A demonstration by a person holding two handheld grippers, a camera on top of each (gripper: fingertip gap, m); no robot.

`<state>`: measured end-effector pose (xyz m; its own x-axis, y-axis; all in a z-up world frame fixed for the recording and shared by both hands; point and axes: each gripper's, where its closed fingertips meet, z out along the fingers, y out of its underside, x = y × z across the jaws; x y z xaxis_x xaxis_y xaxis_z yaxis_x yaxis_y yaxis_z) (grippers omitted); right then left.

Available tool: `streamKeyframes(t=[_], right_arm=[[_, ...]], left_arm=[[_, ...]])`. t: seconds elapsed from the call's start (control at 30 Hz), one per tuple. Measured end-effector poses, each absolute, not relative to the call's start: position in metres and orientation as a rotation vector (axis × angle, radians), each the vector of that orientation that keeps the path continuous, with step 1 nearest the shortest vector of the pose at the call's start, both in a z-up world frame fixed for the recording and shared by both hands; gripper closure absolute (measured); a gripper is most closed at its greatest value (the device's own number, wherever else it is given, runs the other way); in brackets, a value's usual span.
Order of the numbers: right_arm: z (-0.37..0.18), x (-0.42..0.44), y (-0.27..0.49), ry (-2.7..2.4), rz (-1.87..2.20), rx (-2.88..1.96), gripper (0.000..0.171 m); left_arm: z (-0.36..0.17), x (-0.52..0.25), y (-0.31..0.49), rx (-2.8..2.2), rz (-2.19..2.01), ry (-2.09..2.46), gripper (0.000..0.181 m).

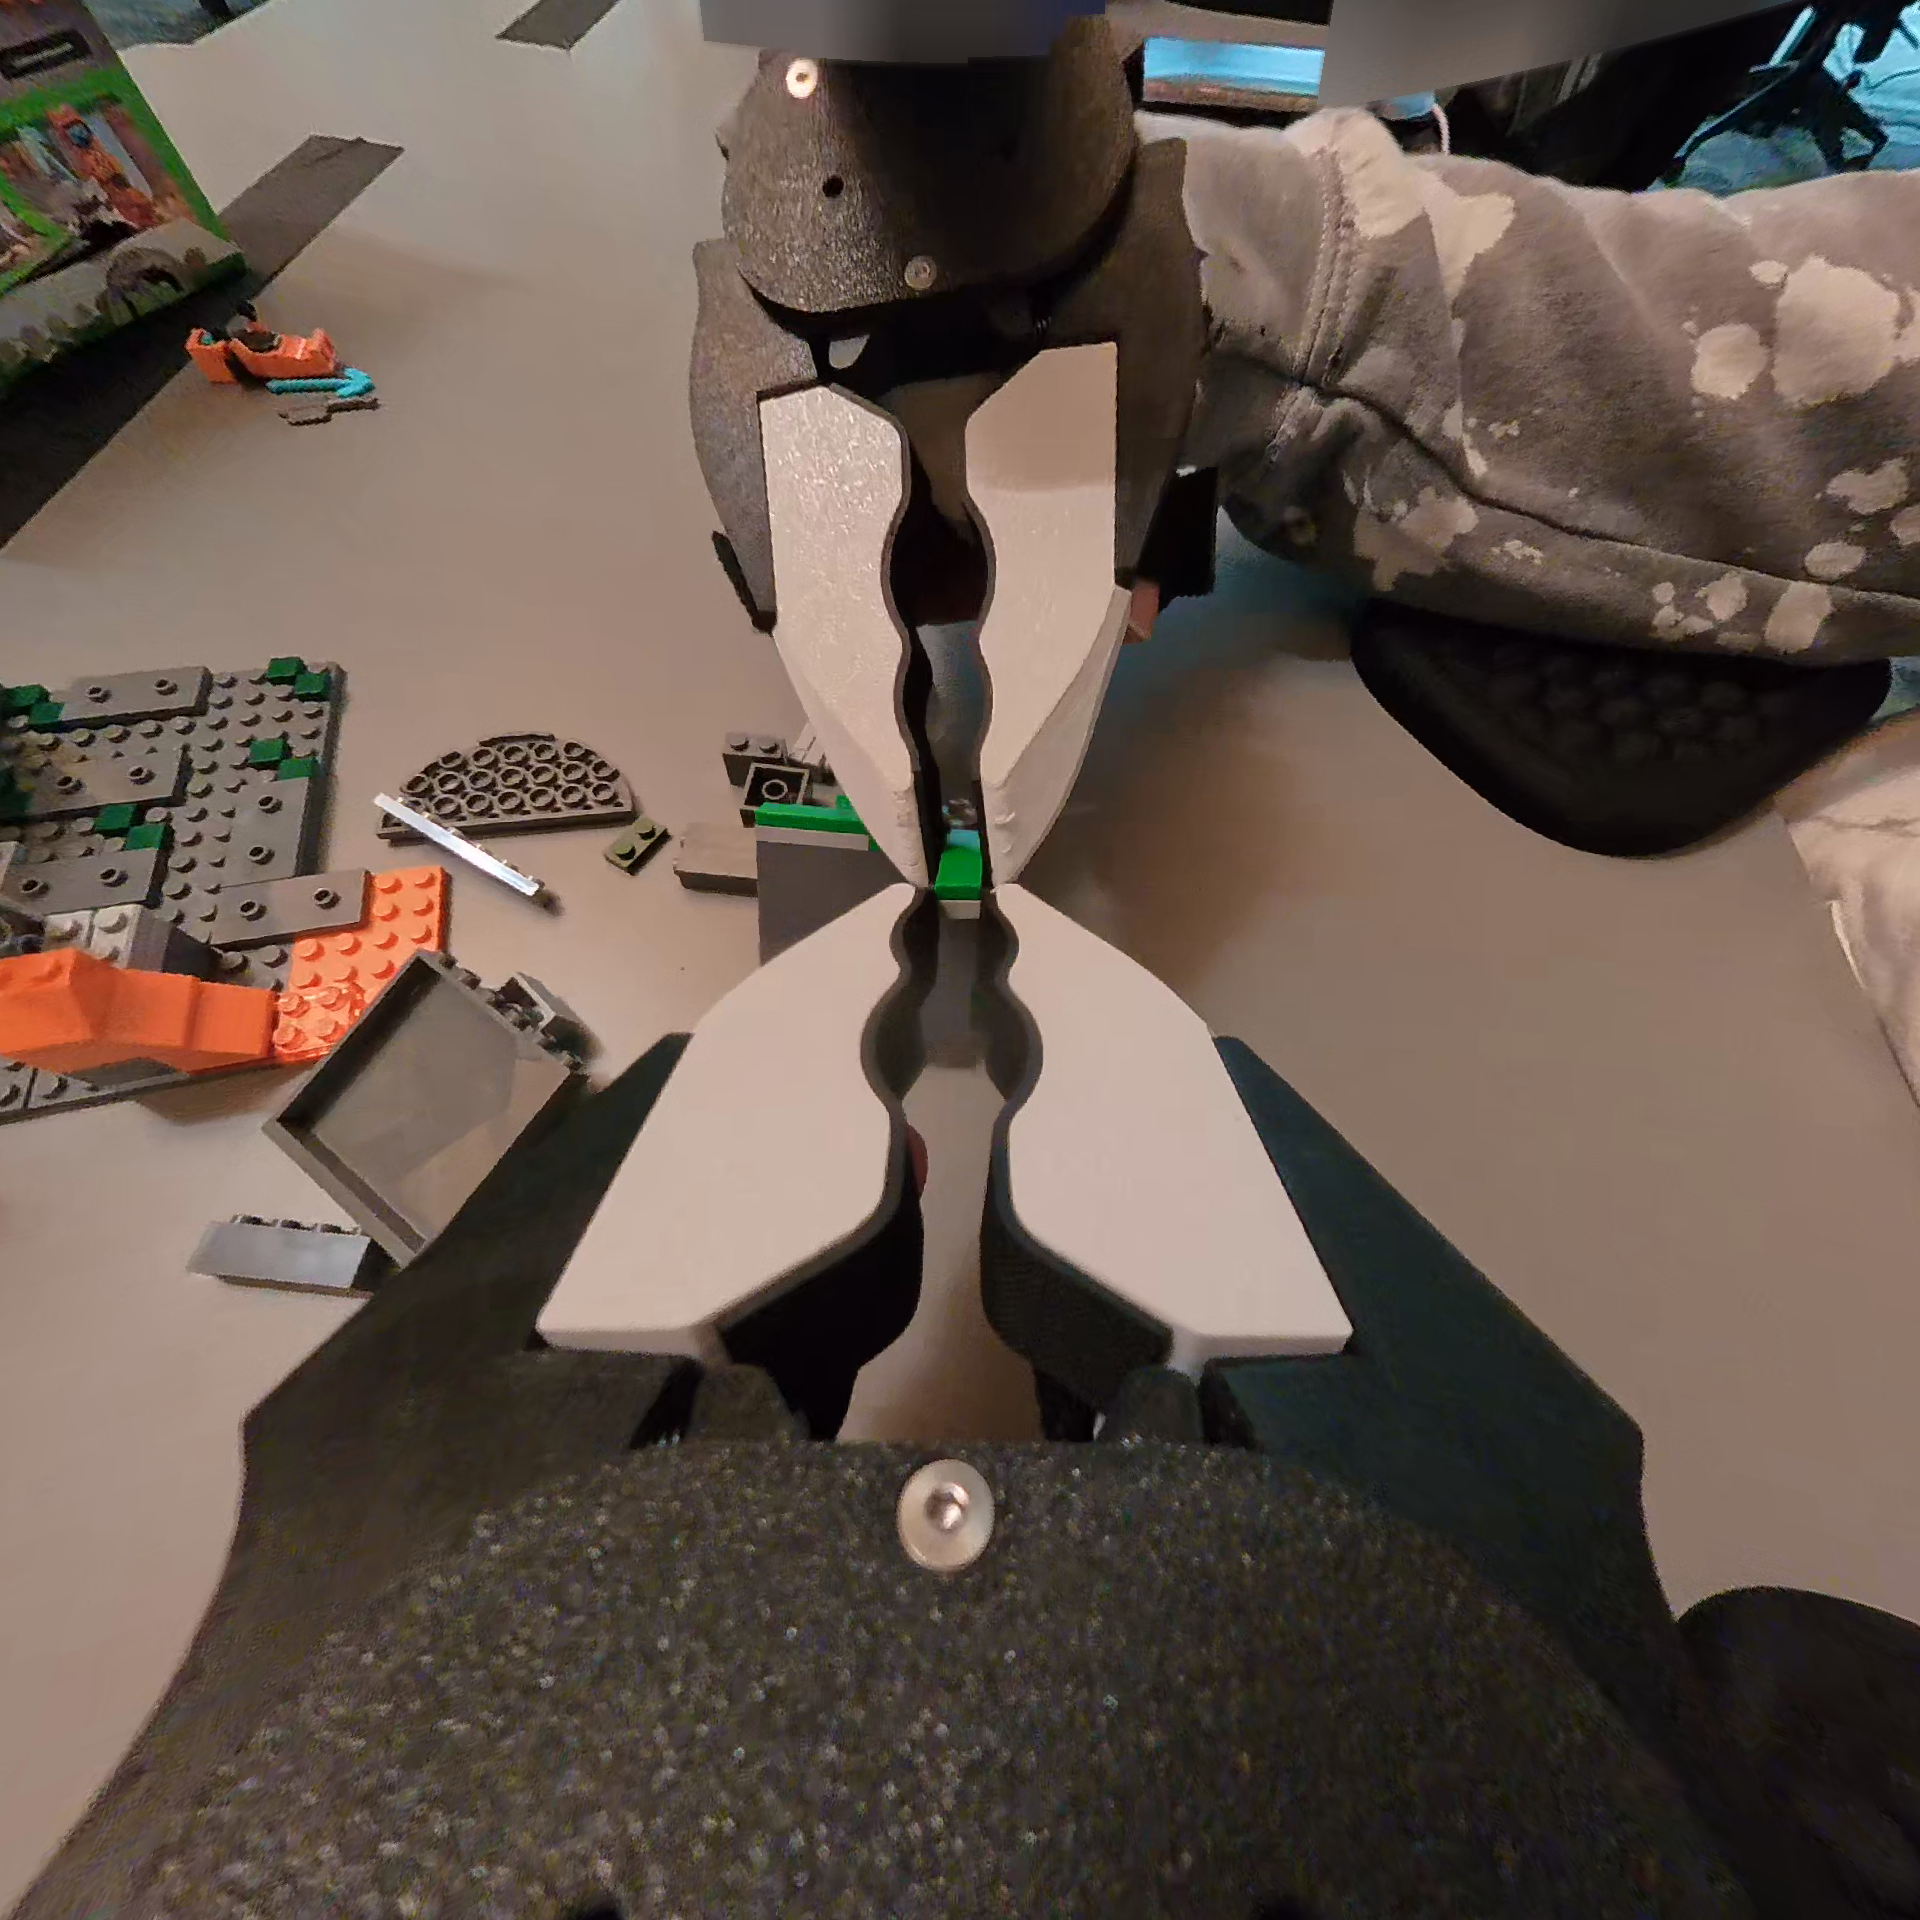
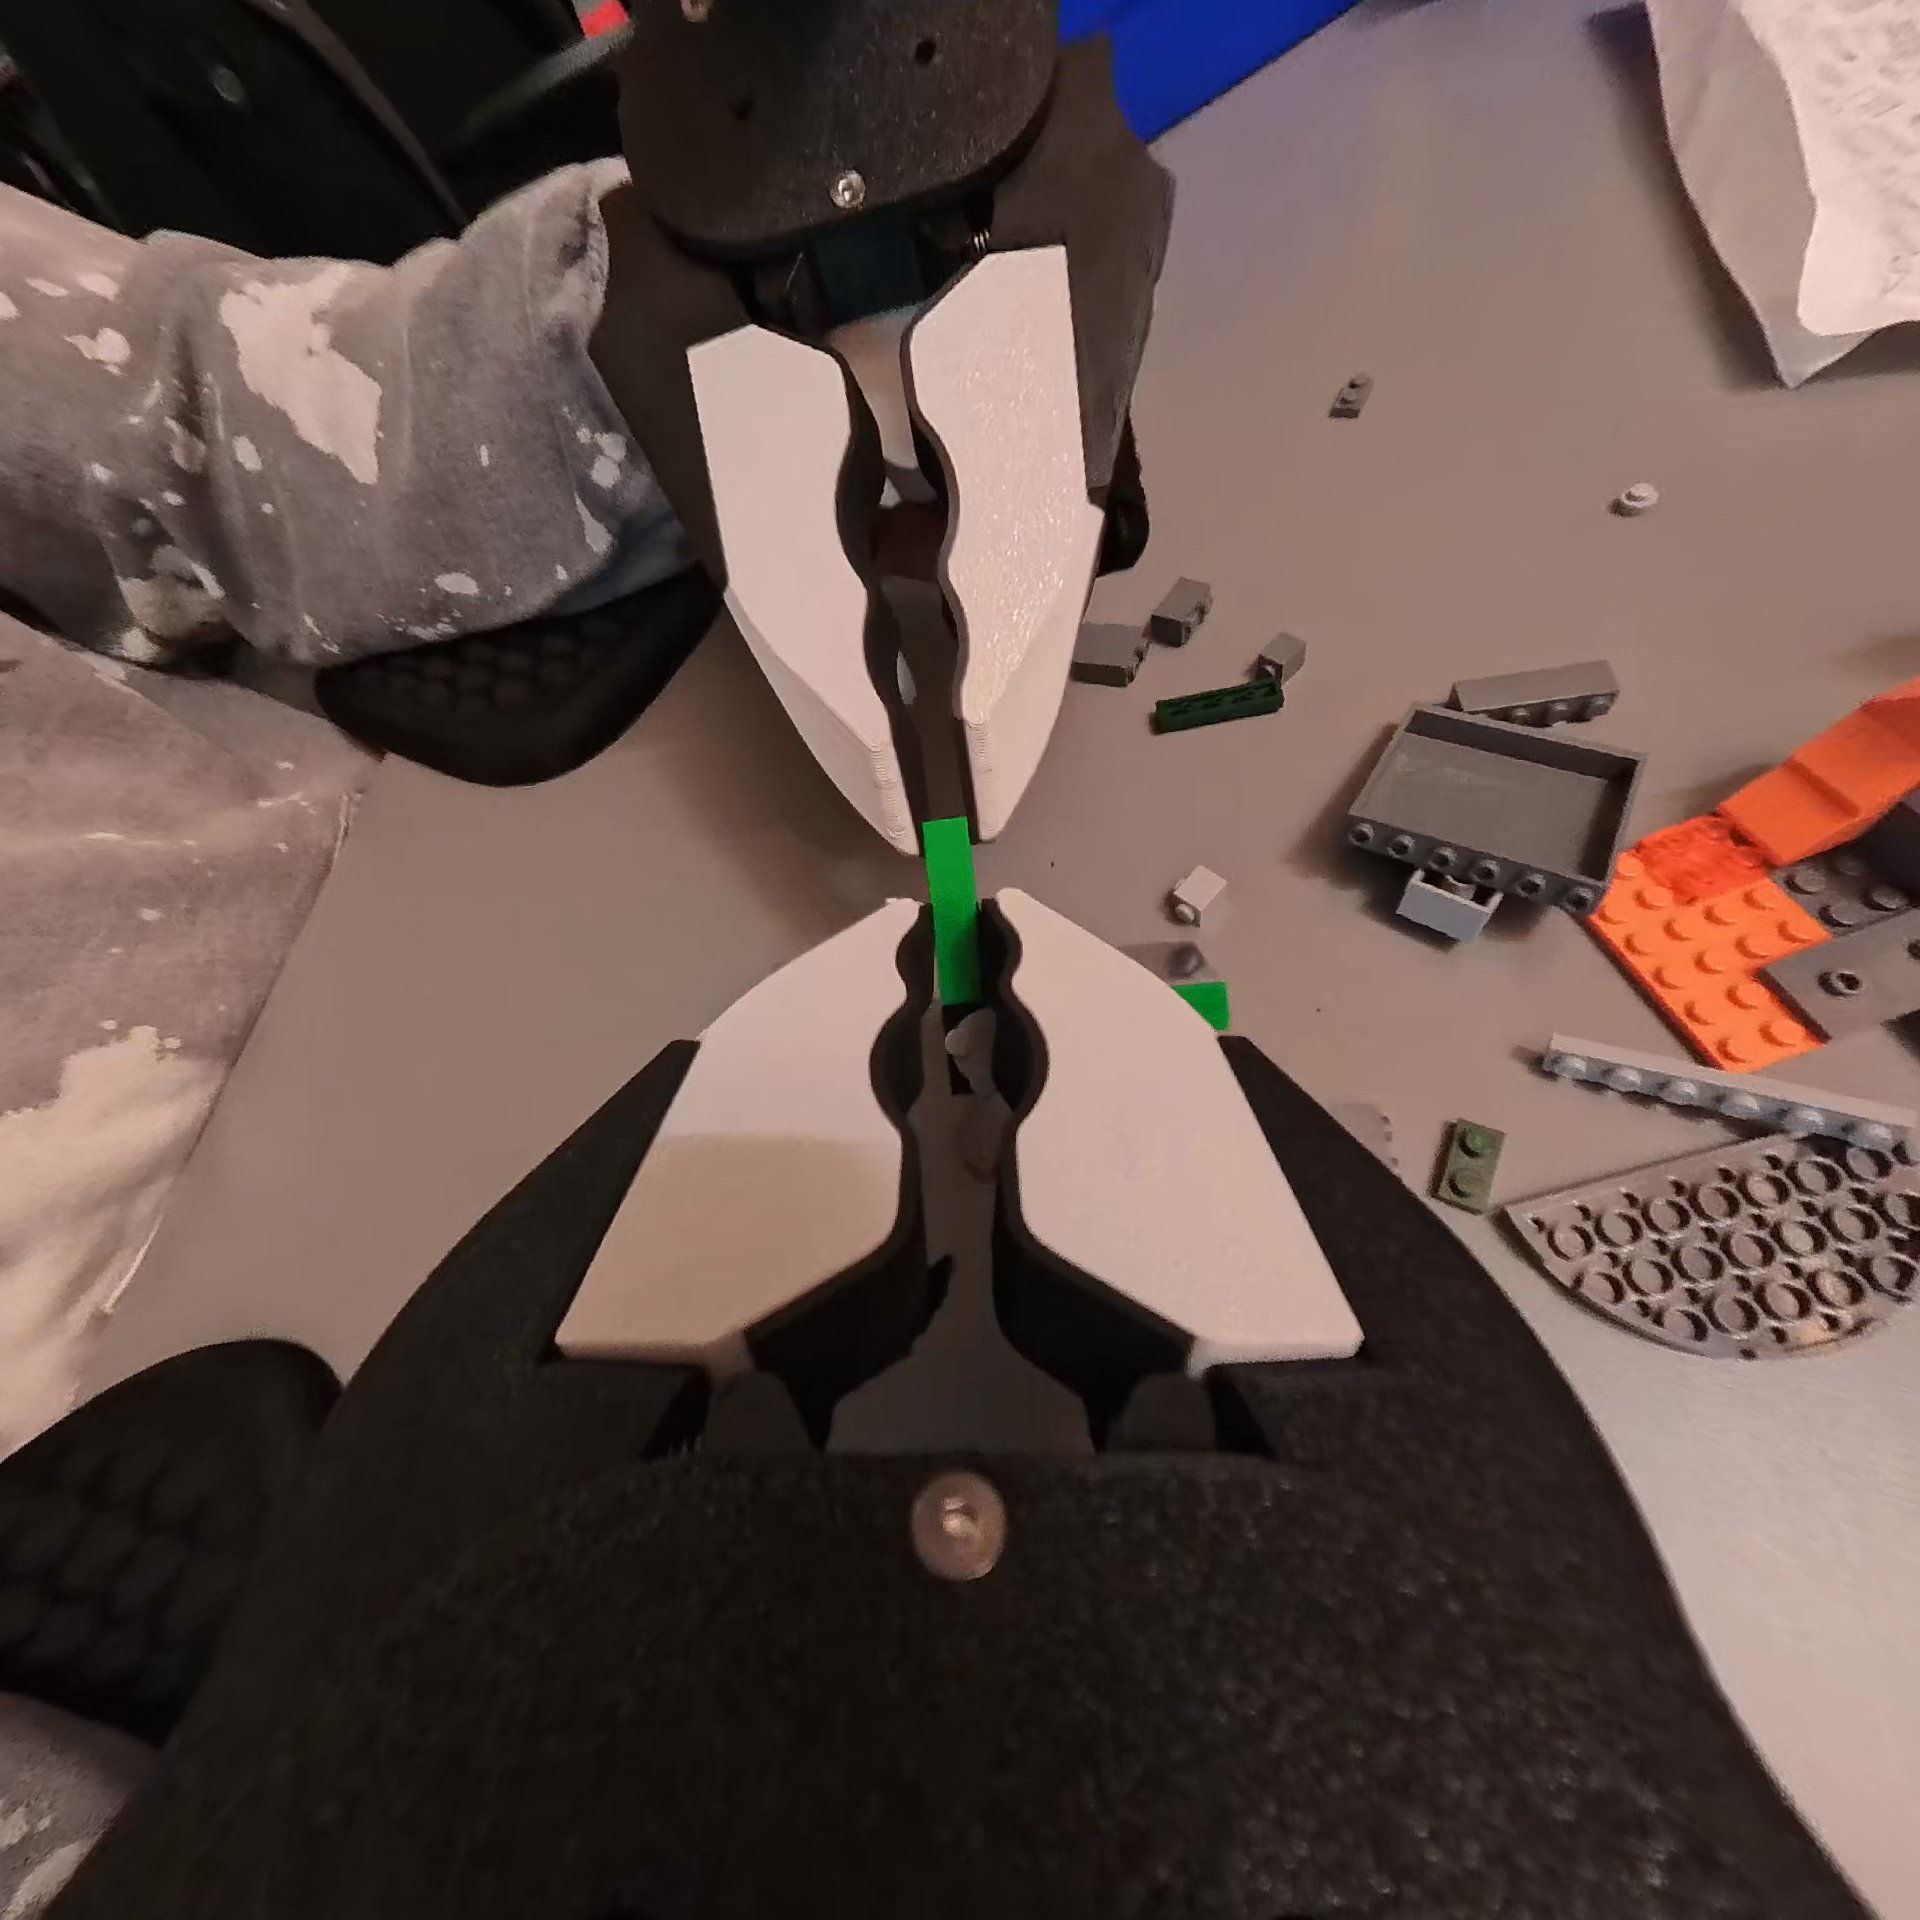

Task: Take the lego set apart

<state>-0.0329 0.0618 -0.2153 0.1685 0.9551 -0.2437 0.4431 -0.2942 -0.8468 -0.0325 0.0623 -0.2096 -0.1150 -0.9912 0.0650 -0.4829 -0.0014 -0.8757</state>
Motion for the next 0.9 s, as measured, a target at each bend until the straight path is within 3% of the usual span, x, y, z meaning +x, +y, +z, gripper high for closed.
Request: streamKeyframes(t=[0.9], right_arm=[[-0.193, -0.041, 0.066, -1.318, 0.996, -1.726, 0.164]], left_arm=[[-0.194, -0.036, 0.065, -1.483, -1.016, 1.635, 0.173]])
